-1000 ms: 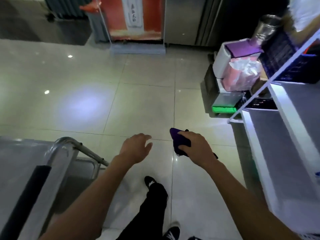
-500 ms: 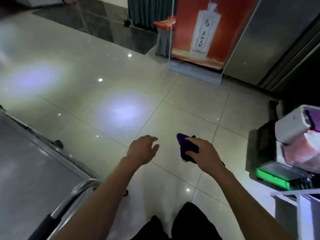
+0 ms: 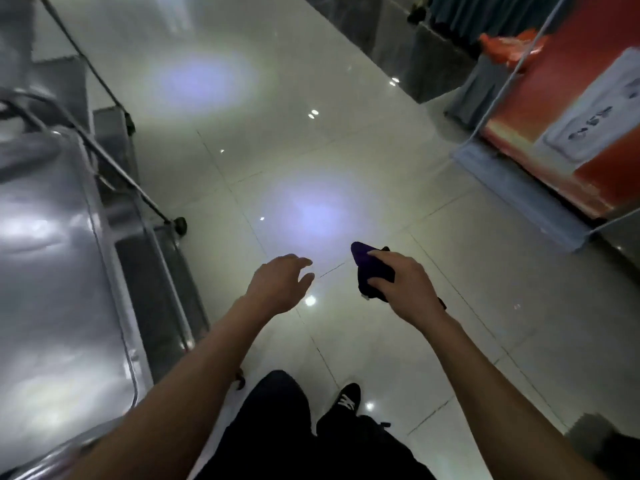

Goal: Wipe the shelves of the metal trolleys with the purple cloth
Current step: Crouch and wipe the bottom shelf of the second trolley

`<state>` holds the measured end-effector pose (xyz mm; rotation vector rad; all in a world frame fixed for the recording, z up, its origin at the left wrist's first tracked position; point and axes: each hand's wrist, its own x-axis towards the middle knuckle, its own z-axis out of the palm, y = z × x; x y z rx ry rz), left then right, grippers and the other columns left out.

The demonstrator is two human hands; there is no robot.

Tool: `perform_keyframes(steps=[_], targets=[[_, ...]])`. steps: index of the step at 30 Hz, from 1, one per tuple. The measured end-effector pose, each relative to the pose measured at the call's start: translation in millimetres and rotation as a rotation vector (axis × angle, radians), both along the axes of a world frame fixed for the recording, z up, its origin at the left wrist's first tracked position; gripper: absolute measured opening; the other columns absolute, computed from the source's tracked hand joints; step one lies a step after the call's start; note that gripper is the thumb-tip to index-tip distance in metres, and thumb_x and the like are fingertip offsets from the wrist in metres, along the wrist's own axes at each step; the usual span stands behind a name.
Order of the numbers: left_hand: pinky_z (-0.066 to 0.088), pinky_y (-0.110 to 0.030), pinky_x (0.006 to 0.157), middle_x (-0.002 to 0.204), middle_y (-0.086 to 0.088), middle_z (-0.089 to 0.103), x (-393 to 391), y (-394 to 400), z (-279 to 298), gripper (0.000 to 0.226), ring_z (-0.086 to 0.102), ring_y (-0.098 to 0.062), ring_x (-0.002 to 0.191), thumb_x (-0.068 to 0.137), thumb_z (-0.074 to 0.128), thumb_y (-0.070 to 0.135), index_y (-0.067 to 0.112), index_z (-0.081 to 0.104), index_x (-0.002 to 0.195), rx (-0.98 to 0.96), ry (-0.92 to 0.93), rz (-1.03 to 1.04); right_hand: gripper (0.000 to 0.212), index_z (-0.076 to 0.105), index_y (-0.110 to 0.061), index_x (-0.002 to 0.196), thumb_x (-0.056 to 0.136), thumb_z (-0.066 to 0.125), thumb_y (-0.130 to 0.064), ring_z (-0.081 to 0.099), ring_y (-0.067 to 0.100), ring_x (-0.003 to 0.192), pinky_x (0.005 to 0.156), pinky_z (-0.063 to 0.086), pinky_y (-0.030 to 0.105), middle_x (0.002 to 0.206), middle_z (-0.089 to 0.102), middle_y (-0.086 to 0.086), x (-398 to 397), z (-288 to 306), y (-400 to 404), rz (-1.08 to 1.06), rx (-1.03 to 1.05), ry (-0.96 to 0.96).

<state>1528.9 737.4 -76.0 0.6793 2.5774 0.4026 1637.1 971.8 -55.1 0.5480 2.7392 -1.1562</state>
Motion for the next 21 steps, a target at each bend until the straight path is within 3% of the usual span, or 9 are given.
perform_keyframes(steps=[10, 21], targets=[[0.042, -0.036, 0.106, 0.143, 0.006, 0.055, -116.8, -94.0, -29.5, 0.043, 0.051, -0.017, 0.129, 0.103, 0.046, 0.043, 0.029, 0.052, 0.143, 0.073, -0.065, 0.596, 0.052, 0.060, -0.025, 0.137, 0.087, 0.072, -0.014, 0.060, 0.018, 0.105, 0.092, 0.051, 0.034, 0.119, 0.065, -0.003, -255.5, -17.0, -94.5, 0.574, 0.001, -0.065], [0.042, -0.037, 0.107, 0.143, 0.003, 0.054, -138.4, -142.8, -47.9, 0.043, 0.054, -0.017, 0.127, 0.103, 0.048, 0.041, 0.026, 0.052, 0.143, 0.154, -0.147, 1.084, 0.051, 0.060, -0.027, 0.136, 0.087, 0.073, -0.016, 0.060, 0.019, 0.106, 0.093, 0.052, 0.036, 0.119, 0.064, -0.005, -377.0, -39.7, -190.3, 1.042, -0.023, -0.168]])
